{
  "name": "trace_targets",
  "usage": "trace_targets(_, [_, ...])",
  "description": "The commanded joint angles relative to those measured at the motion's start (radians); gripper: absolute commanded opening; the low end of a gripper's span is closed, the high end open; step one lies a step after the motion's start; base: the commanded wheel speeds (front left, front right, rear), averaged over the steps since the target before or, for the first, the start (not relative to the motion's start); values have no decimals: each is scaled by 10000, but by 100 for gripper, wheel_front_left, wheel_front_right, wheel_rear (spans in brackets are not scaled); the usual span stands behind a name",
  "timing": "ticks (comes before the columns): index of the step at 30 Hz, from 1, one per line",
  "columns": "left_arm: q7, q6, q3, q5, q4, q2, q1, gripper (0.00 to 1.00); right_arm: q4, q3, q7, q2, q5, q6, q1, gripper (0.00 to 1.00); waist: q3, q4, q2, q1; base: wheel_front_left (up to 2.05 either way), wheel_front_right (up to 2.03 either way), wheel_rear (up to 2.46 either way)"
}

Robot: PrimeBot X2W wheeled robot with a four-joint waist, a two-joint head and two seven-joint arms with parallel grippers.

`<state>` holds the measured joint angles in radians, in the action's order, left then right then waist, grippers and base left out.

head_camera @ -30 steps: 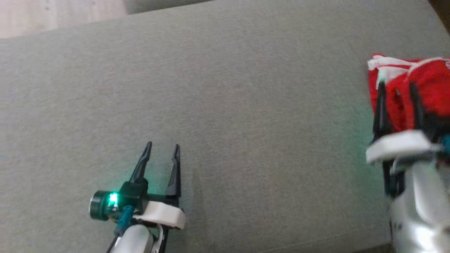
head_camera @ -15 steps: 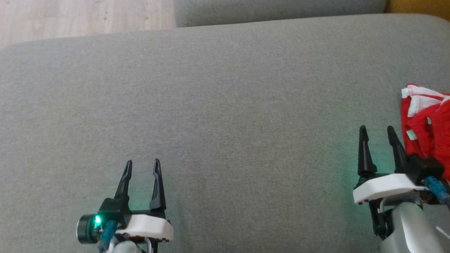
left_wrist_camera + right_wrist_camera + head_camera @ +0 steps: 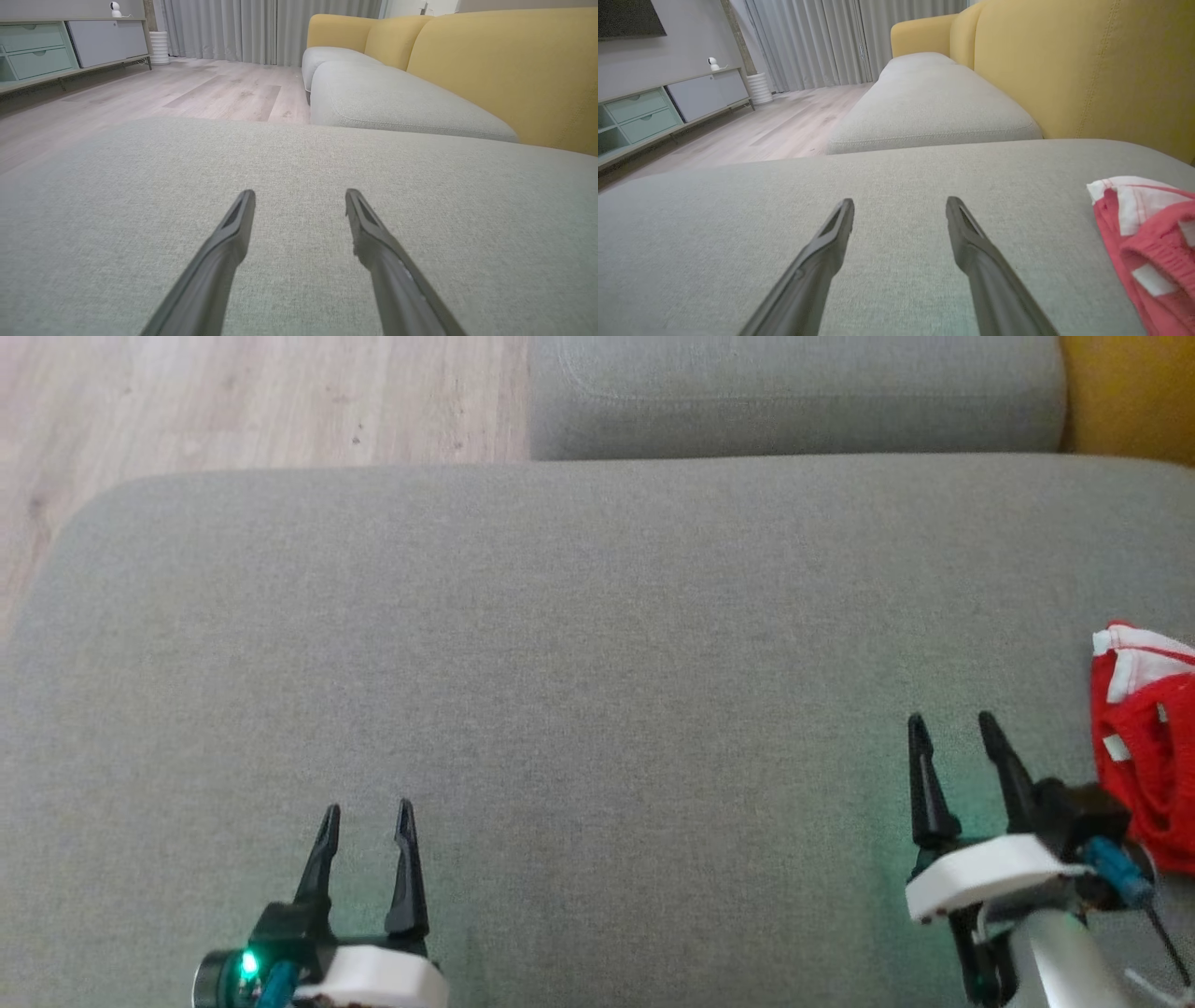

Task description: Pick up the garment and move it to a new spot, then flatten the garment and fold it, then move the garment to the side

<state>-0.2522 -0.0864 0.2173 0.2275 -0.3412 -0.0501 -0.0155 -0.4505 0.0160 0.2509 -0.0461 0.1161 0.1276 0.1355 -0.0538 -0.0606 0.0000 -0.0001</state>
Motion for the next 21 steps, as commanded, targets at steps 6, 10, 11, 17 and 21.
trace_targets(6, [-95, 194, -574, -25, 269, -1, 120, 100, 156, -431, 108, -42, 205, 31, -165, 100, 428, -45, 0, 1, 0, 0, 0])
trace_targets(10, [-95, 274, -647, -63, 293, -1, 184, 100, 113, -504, 108, -42, 261, 31, -210, 100, 494, -12, 0, 1, 0, 0, 0])
trace_targets(11, [-95, 292, -659, -72, 301, -1, 184, 100, 110, -515, 108, -42, 268, 31, -208, 100, 500, -8, 0, 1, 0, 0, 0])
trace_targets(17, [29, 438, -259, 7, -168, -6, 438, 0, -328, -308, -10, 6, 249, 0, -454, 0, 528, 12, 0, 1, 0, 0, 0])
trace_targets(21, [81, 456, -273, 155, -563, -2, 571, 0, -744, -282, -107, 11, 393, -2, -632, 0, 531, 20, 0, 1, 0, 0, 0])
